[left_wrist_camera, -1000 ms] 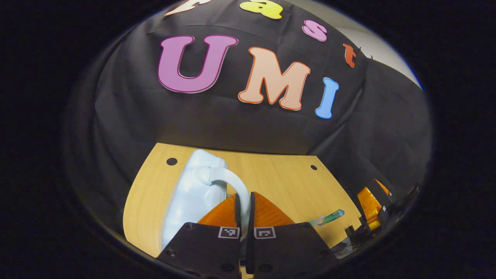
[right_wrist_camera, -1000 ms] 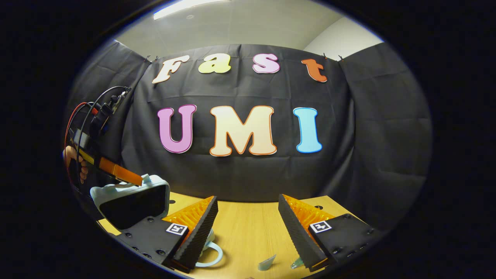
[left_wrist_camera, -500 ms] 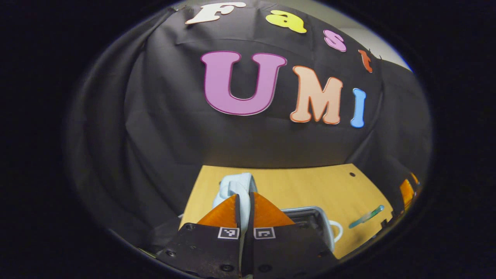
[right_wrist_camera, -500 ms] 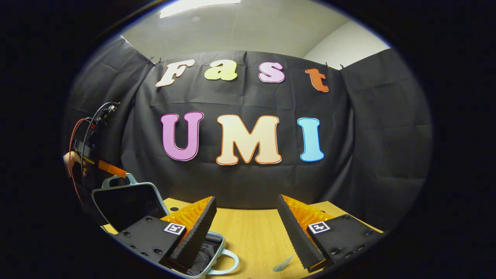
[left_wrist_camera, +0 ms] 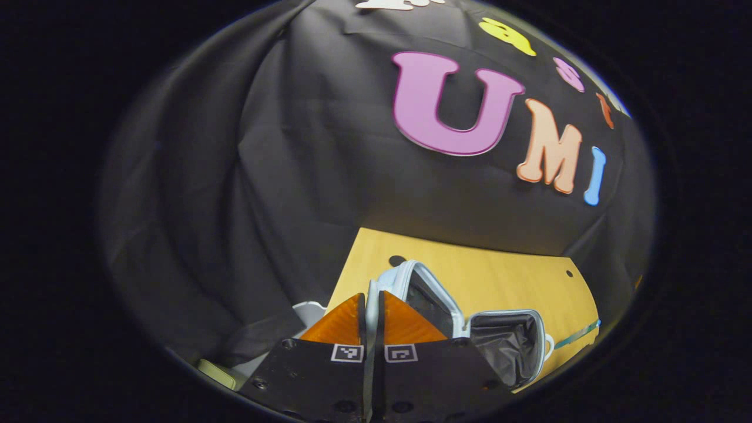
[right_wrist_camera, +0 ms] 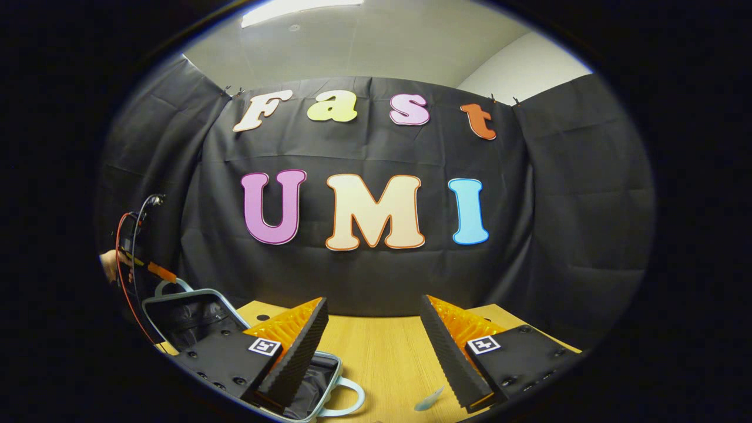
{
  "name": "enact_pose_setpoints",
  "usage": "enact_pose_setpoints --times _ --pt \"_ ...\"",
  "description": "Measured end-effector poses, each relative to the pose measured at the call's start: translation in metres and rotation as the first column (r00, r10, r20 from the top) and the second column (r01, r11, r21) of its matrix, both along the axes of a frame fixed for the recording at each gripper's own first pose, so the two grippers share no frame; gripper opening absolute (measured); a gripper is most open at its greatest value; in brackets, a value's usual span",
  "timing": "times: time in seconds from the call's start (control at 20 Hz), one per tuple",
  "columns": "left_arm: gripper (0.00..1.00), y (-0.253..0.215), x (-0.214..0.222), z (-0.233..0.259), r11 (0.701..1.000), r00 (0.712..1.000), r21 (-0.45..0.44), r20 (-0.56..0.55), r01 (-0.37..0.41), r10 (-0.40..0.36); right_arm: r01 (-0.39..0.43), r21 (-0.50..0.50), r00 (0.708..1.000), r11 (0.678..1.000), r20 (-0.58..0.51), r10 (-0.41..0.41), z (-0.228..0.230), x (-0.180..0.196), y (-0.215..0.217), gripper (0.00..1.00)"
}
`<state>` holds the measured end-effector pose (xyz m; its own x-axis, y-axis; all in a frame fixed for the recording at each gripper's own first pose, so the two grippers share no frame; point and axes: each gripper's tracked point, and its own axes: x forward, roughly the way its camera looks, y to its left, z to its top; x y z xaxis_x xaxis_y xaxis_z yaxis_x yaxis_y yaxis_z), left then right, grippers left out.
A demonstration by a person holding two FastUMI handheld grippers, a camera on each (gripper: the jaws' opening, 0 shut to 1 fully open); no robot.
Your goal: First open the suitcase, pack the skin care products into it, and then close the suitcase.
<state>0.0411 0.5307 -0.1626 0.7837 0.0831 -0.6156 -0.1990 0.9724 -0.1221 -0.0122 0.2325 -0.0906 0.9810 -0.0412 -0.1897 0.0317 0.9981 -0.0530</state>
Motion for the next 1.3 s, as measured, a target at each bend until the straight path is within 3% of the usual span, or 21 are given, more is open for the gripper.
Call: enact_pose_setpoints --times 0.4,0.5,0.6,0.8,0.85,1.05,1.3 --pt "0.0 0.057 -0.03 -0.11 0.986 0.973 -0.054 -0.182 -0.155 0.143 0.057 -0.017 0.996 0.998 -0.061 -0.058 -0.015 -0.002 -0.03 0.99" --pt "0.0 0.06 -0.034 -0.134 0.981 0.965 -0.048 -0.196 -0.19 0.177 0.073 -0.035 0.994 0.997 -0.075 -0.076 -0.017 -0.002 -0.041 0.99" --pt "0.06 0.075 -0.037 -0.146 0.971 0.954 0.003 -0.184 -0.239 0.236 0.086 -0.055 0.993 0.995 -0.081 -0.09 -0.017 -0.001 -0.05 0.99" --pt "0.97 0.085 -0.03 -0.119 0.949 0.952 0.096 -0.013 -0.302 0.304 0.095 -0.092 0.993 0.991 -0.068 -0.101 -0.01 0.0 -0.068 1.0" --pt "0.94 0.086 -0.028 -0.103 0.938 0.948 0.138 0.054 -0.318 0.314 0.1 -0.102 0.993 0.99 -0.052 -0.106 -0.006 0.0 -0.075 1.0" --pt "0.96 0.057 -0.028 -0.016 0.91 0.917 0.219 0.275 -0.352 0.288 0.101 -0.101 0.995 0.99 -0.008 -0.102 0.004 0.004 -0.099 1.0" --pt "0.95 -0.044 -0.049 0.05 0.93 0.917 0.256 0.366 -0.262 0.158 0.078 -0.044 0.997 0.996 -0.003 -0.078 0.003 0.004 -0.132 0.99"
